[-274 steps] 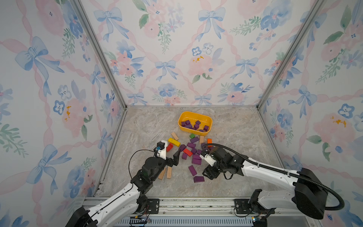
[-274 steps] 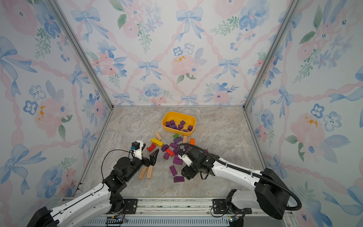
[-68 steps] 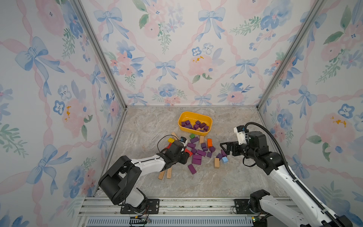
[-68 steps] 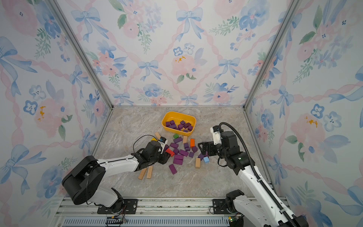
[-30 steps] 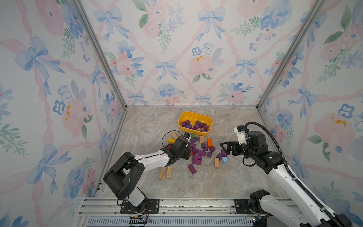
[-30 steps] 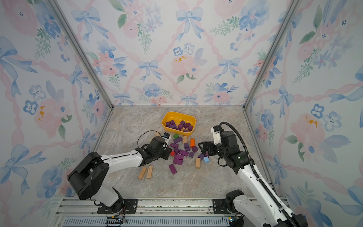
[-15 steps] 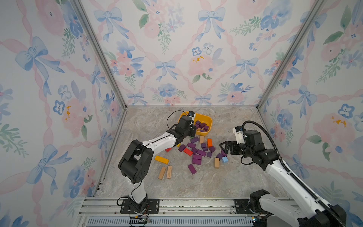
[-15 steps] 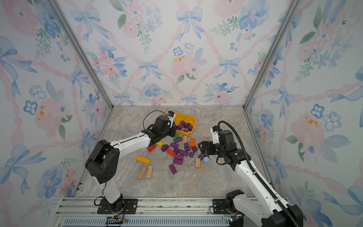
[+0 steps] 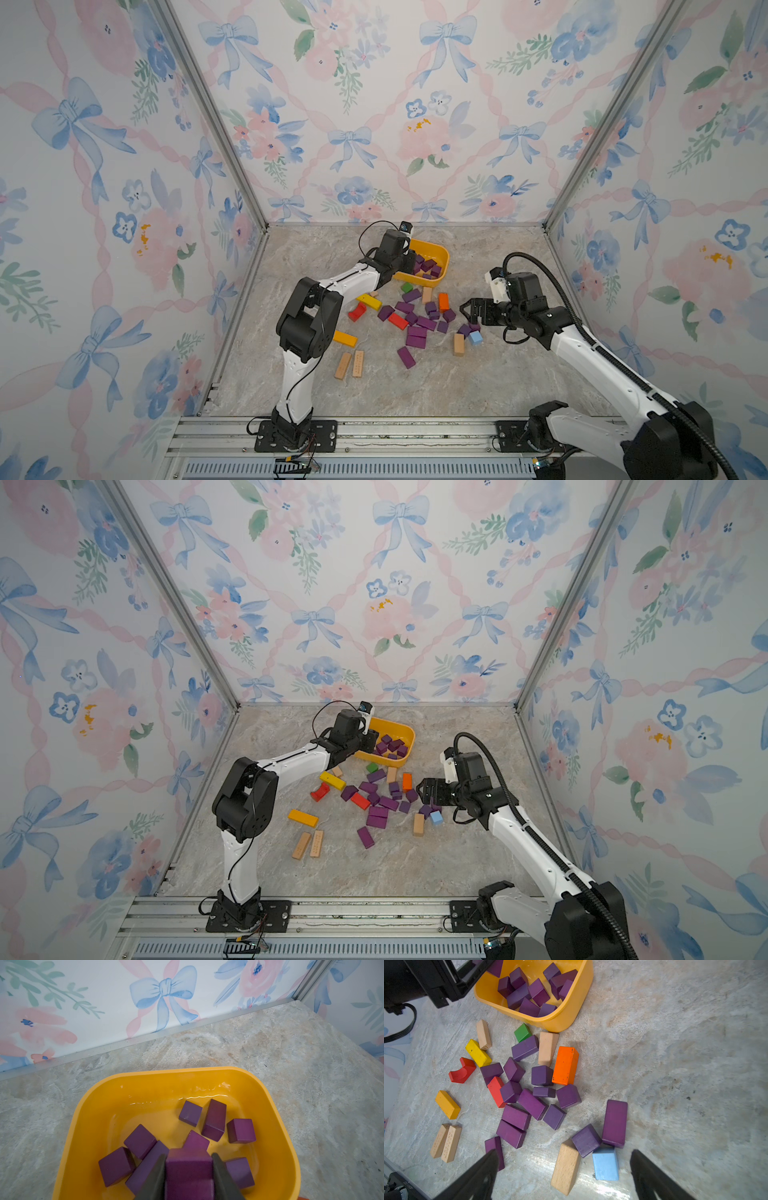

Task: Pick purple bricks into the storage bin
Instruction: Place the building block in the storage box, then pick up the building block from the center of the board.

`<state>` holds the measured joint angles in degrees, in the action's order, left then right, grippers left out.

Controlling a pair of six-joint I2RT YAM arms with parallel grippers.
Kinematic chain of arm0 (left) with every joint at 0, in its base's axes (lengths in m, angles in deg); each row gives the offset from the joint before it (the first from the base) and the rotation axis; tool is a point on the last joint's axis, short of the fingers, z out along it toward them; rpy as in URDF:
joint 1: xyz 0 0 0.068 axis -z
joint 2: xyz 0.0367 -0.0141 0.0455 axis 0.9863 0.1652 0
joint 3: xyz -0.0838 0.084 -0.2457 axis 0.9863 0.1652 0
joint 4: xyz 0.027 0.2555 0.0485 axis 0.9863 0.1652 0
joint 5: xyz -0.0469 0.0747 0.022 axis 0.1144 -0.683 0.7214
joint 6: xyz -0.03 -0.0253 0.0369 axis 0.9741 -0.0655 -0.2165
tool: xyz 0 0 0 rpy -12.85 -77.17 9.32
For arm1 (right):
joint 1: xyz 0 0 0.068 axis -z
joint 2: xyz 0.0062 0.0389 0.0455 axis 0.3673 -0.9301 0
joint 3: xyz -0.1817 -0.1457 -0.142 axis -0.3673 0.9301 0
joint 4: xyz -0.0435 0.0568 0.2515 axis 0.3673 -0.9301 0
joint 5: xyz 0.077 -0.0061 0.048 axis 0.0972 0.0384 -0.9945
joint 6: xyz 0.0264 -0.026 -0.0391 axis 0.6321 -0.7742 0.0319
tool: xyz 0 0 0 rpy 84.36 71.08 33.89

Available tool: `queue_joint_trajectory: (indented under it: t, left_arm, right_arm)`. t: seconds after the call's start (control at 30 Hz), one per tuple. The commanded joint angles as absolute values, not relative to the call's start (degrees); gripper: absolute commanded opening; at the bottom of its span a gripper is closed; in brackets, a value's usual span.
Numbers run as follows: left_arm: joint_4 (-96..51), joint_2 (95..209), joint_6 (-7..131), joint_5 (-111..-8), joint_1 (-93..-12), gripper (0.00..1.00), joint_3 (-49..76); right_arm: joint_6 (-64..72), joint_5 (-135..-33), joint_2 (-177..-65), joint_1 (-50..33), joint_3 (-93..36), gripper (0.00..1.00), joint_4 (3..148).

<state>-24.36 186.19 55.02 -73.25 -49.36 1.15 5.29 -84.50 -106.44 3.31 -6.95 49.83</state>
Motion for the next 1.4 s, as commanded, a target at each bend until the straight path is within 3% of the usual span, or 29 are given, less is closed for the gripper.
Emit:
queue_joint_trajectory:
  t: [0.0,0.1,0.17,0.43,0.9,1.07,1.37]
  left_arm:
    - [-23.72,187.66,53.57,-74.50,-49.75,0.59,-1.70]
    - [-23.74,187.50,53.08,-76.02,-49.70,0.88,-2.49]
    - [-23.74,186.56,52.76,-76.89,-49.72,0.98,-2.36]
    - [-24.71,177.24,52.21,-80.86,-48.39,0.98,4.49]
    - [-35.01,150.76,50.83,-84.85,-39.50,0.98,31.91]
    - [-37.09,141.35,52.07,-84.20,-36.76,0.98,40.82]
    - [-39.93,123.17,54.22,-86.39,-36.13,0.98,57.65]
  right_arm:
    - [3.99,-85.90,-108.22,3.83,-9.73,0.97,48.83]
    - [3.27,-86.03,-107.92,3.82,-9.69,0.97,48.16]
    - [2.81,-85.88,-107.46,3.80,-9.36,0.97,47.85]
    - [1.57,-85.21,-106.08,3.64,-8.63,0.97,46.42]
    - [-4.14,-75.40,-111.89,-3.39,-12.00,1.00,42.99]
    - [-4.45,-77.05,-117.51,-3.39,-15.33,0.80,41.89]
    - [-2.24,-77.80,-123.85,-3.39,-19.27,0.78,43.32]
